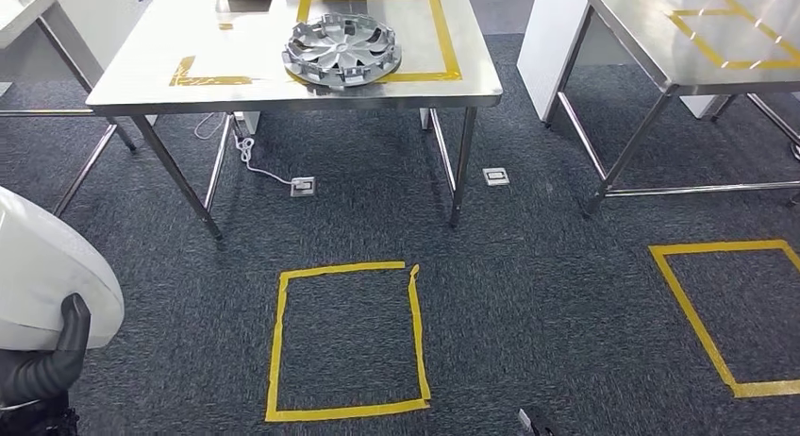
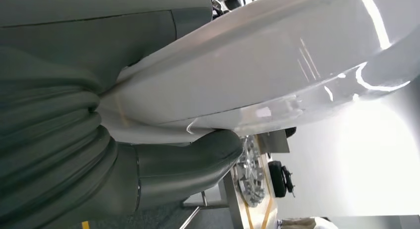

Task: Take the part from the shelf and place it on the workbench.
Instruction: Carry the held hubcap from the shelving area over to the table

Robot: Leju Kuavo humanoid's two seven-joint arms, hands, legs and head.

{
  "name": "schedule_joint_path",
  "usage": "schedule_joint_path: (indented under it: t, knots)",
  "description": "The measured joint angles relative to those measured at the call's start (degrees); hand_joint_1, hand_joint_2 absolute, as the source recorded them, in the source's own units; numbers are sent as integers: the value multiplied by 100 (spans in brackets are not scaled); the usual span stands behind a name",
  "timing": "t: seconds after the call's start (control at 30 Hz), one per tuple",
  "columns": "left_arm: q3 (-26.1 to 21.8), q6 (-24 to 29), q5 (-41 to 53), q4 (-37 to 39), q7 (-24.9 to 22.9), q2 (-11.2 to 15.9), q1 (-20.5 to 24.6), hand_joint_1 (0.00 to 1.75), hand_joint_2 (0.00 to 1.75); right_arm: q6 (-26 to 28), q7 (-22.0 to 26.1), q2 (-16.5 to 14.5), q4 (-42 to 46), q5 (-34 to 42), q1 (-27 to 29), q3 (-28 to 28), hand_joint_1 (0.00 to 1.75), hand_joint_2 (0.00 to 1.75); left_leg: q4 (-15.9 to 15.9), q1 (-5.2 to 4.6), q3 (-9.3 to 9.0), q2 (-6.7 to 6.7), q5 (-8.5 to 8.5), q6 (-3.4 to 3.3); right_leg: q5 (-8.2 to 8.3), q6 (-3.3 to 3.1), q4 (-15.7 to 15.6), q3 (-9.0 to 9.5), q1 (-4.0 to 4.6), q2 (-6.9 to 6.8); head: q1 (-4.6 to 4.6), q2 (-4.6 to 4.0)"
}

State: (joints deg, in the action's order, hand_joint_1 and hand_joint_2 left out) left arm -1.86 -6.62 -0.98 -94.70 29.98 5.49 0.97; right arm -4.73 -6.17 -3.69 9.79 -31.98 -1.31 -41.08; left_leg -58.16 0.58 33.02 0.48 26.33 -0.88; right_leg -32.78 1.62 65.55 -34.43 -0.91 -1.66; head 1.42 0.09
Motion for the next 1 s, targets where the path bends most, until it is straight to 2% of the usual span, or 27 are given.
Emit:
schedule_joint_path:
  t: [0.07, 0.1, 0.13, 0.17, 0.2, 0.27, 0.3, 0.47, 0.5, 0.57, 0.6, 0.67, 0.7, 0.73, 0.77, 0.83, 0.87, 0.9, 0.93, 1.0]
  knots:
    - [0, -3, -3, 8, -3, 0, -15, 175, 175, 38, -16, 3, 0, 50, 18, -26, 0, 0, -5, -3, 9, -68, 0, -23, -291, 13, 745, -387, 4, 133, 19, 0]
    - [0, -4, -4, 14, -4, 0, -22, 175, 175, 56, -33, 4, 0, 63, 26, -42, 0, 0, -10, -4, 10, -107, 2, -24, -298, 10, 923, -501, 6, 148, 20, 0]
    - [0, -6, -5, 20, -6, 0, -26, 175, 175, 68, -52, 4, 0, 72, 29, -57, 0, 0, -15, -5, 7, -143, 4, -21, -185, 1, 873, -508, 6, 153, 22, 0]
    - [0, -7, -5, 25, -8, 0, -26, 175, 175, 73, -72, 4, 0, 74, 27, -73, 0, 0, -21, -5, 1, -175, 8, -15, 23, -16, 589, -400, 6, 156, 26, 0]
    - [0, -7, -5, 27, -10, 0, -23, 175, 175, 72, -86, 4, 0, 75, 23, -91, 0, 0, -28, -5, -6, -201, 15, -4, 258, -41, 162, -216, 6, 165, 31, 0]
    - [0, -7, -5, 27, -14, 1, -13, 175, 175, 70, -111, 4, 0, 79, 8, -116, 0, 0, -45, -24, -5, -239, 31, 43, 531, -82, -525, 85, 26, 184, 36, 0]
    - [0, -7, -5, 28, -18, 3, -5, 175, 175, 69, -122, 3, 0, 81, 5, -124, 0, 0, -56, -39, 2, -248, 46, 52, 570, -82, -677, 144, 28, 190, 35, 0]
    - [7, -7, -5, 46, -53, 13, 34, 175, 175, 63, -149, -30, 0, 92, 0, -166, 0, 0, -3, -73, 2, -245, 38, 41, 607, -54, -774, 156, -3, 187, 20, 0]
    - [7, -7, -5, 44, -55, 17, 51, 175, 175, 63, -154, -39, 0, 92, -1, -169, 0, 0, 92, -67, -57, -243, 7, 10, 619, -43, -814, 182, -1, 186, 15, 0]
    - [8, -7, -5, 45, -57, 21, 95, 175, 175, 63, -161, -45, 0, 92, 0, -172, 0, 0, 377, -26, -236, -229, -98, -29, 575, -33, -767, 193, 12, 188, 19, 0]
    - [8, -7, -5, 51, -61, 21, 116, 175, 175, 60, -162, -48, 0, 92, 0, -173, 0, 0, 497, 7, -321, -219, -157, -34, 473, -22, -588, 118, 15, 190, 25, 0]
    - [9, -7, -5, 76, -73, 19, 143, 175, 175, 56, -160, -54, 0, 92, 1, -174, 0, 0, 568, 50, -367, -201, -185, -3, 148, 22, 77, -233, -23, 193, 30, 0]
    - [9, -7, -5, 92, -79, 17, 145, 175, 175, 54, -158, -55, 0, 92, 6, -175, 0, 0, 558, 76, -367, -199, -171, 29, 43, 61, 386, -412, -54, 192, 30, 0]
    - [10, -9, -9, 109, -86, 15, 143, 175, 175, 55, -154, -55, 0, 92, 12, -178, 0, 0, 536, 110, -367, -201, -144, 69, 39, 110, 539, -518, -91, 191, 29, 0]
    - [11, -11, -15, 126, -93, 14, 142, 175, 175, 56, -149, -54, 0, 92, 17, -181, 0, 0, 498, 159, -367, -206, -107, 122, 142, 165, 480, -514, -130, 190, 29, 0]
    - [13, -15, -37, 147, -102, 11, 143, 175, 175, 56, -133, -54, 0, 92, 18, -191, 0, 0, 338, 274, -355, -210, 12, 278, 505, 308, -168, -210, -226, 188, 34, 0]
    - [13, -17, -46, 151, -104, 16, 147, 175, 175, 55, -126, -65, -1, 92, 17, -199, 0, 0, 227, 311, -324, -212, 97, 368, 606, 335, -463, -61, -251, 205, 53, 0]
    - [15, -22, -55, 151, -103, 20, 150, 175, 175, 55, -121, -75, -1, 91, 16, -209, 0, 0, 140, 331, -299, -211, 180, 442, 632, 307, -625, 30, -261, 212, 67, 0]
    - [21, -30, -58, 150, -102, 25, 158, 175, 175, 54, -114, -84, -1, 90, 17, -220, 0, 0, 92, 334, -283, -212, 246, 499, 583, 238, -640, 47, -247, 217, 81, 0]
    - [33, -43, -62, 151, -103, 31, 175, 175, 175, 51, -103, -89, 1, 85, 22, -247, 0, 0, 109, 340, -311, -219, 306, 571, 498, 50, -553, 34, -213, 206, 82, 0]
